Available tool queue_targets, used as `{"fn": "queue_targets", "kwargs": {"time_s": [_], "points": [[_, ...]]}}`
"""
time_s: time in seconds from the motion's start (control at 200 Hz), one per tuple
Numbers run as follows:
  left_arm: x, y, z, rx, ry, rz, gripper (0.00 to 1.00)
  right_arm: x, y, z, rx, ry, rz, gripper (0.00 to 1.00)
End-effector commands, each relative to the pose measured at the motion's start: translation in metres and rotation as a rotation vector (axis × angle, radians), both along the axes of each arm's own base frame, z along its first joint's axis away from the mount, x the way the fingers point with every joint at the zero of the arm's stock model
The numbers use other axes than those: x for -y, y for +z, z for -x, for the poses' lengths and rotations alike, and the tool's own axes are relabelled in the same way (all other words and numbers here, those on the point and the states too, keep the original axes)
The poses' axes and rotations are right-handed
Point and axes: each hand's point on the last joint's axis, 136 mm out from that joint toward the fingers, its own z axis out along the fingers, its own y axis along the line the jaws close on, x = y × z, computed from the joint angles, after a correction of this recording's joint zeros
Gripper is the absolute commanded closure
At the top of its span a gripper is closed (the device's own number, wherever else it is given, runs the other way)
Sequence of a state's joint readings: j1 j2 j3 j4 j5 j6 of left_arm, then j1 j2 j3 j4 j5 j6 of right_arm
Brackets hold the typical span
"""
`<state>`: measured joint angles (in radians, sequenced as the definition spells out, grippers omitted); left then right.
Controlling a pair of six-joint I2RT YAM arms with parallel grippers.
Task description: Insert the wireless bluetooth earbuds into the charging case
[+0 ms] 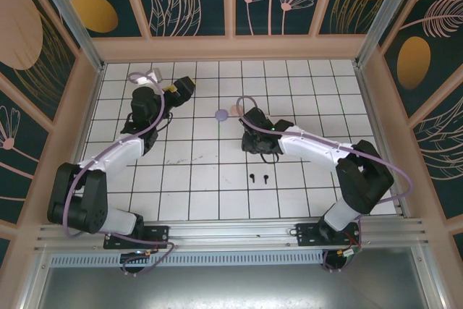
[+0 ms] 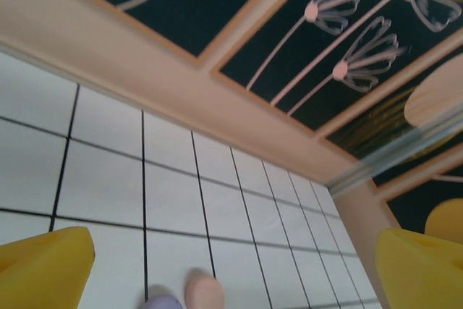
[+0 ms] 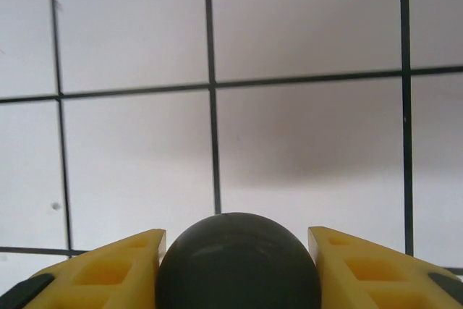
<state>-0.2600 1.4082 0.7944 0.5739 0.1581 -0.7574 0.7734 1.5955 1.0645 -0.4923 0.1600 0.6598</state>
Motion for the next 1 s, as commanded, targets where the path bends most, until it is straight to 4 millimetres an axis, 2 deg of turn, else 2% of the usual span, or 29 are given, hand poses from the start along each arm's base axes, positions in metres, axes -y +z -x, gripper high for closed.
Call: {"fn": "queue_targets", "kwargs": {"time_s": [0.0,0.16,0.23,0.425,0.601,0.776,0.891,0.996], "points": [[-0.022,0.022,0.004,0.062,0.123,0.01,0.01,-0.004,0.025,-0.014,0.057,-0.003,-0.028,0.64],[-0.055,0.015,0.015,0.015,0.299,0.065,0.01,-0.011,0.044,-0.027,0.088,-0.015,-0.063,0.64],[-0.058,0.016,0.015,0.018,0.311,0.042,0.01,-0.014,0.053,-0.033,0.105,-0.029,-0.086,0.64],[-0.067,-0.016,0.003,-0.186,0.397,0.009,0.01,-0.021,0.078,-0.053,0.151,-0.092,-0.153,0.64],[-0.047,-0.045,-0.002,-0.272,0.306,0.031,0.04,-0.024,0.094,-0.072,0.176,-0.155,-0.205,0.64],[-0.005,-0.053,-0.004,-0.177,0.062,0.097,0.07,-0.027,0.113,-0.096,0.199,-0.225,-0.295,0.64],[0.021,-0.041,0.007,-0.034,-0.106,0.122,0.11,-0.032,0.126,-0.112,0.204,-0.262,-0.37,0.64],[0.04,-0.021,0.029,0.125,-0.265,0.15,0.12,-0.039,0.134,-0.124,0.188,-0.288,-0.436,0.64]]}}
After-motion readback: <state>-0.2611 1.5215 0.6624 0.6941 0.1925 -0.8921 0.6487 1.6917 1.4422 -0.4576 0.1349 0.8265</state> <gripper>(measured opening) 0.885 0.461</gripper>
